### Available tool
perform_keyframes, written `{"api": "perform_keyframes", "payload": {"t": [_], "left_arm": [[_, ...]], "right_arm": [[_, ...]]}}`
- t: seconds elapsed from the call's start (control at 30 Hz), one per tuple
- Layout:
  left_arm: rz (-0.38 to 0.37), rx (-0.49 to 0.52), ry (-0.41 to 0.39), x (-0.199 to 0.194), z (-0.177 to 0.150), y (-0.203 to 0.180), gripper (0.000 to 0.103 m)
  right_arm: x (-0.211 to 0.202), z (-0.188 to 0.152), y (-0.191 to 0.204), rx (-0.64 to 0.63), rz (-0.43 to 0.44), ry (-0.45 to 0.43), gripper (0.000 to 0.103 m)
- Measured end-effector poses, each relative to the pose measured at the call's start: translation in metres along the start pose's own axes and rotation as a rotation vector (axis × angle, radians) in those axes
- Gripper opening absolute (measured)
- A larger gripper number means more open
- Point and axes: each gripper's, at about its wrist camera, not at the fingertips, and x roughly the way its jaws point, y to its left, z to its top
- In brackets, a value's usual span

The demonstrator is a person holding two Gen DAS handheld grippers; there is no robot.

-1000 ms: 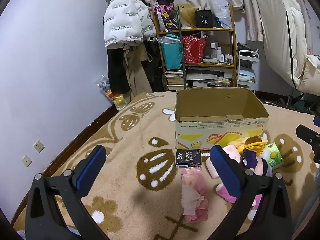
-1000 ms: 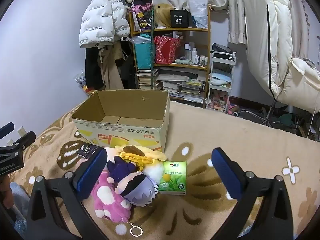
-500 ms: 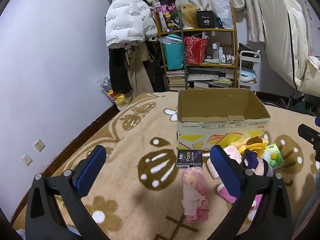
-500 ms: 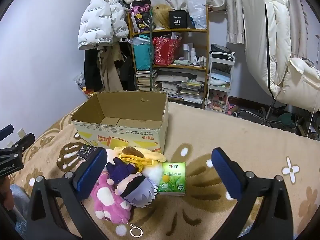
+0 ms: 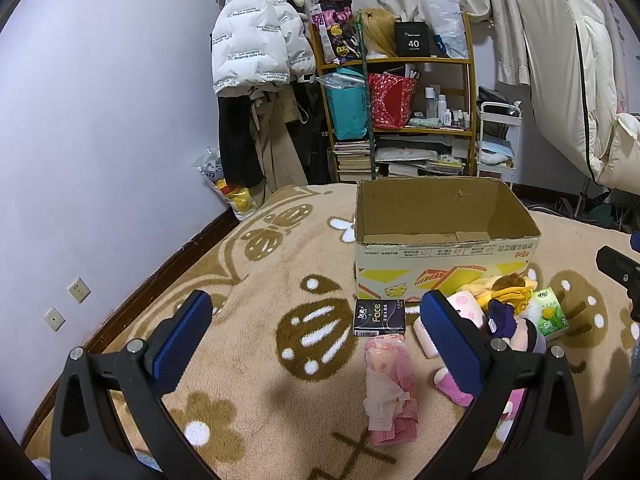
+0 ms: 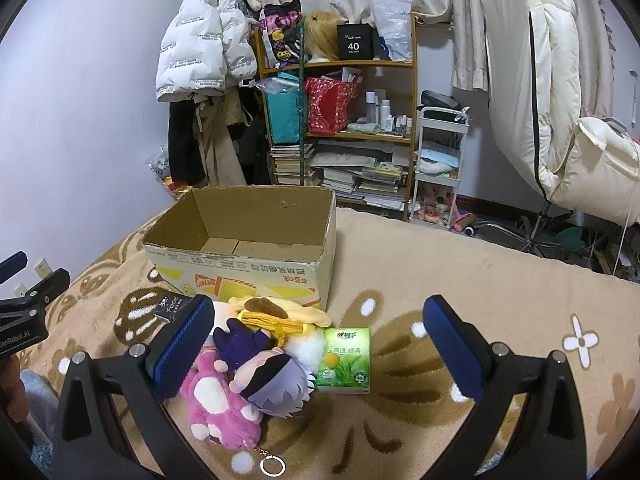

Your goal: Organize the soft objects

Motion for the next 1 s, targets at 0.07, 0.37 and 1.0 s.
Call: {"api": "perform_keyframes", "payload": {"t": [0.07,0.37,1.0], "left_arm": [[0.001,0.0,0.0,0.0,0.0,0.0001,0.102],[0.001,-0.001,0.0,0.0,-0.0002,0.0003,0.102],[0.001,0.001,0.001,0.0003,-0.0005,0.0,0.102]], "right_arm": [[-0.0002,-0.0015,0.0,0.004,0.0,-0.003,0.103],[0.0001,-0.0018,0.0,0.005,0.0,-0.003,0.103],[0.0003,-0.002,-0.0009,0.008,0.004,-0.004,0.103]]}}
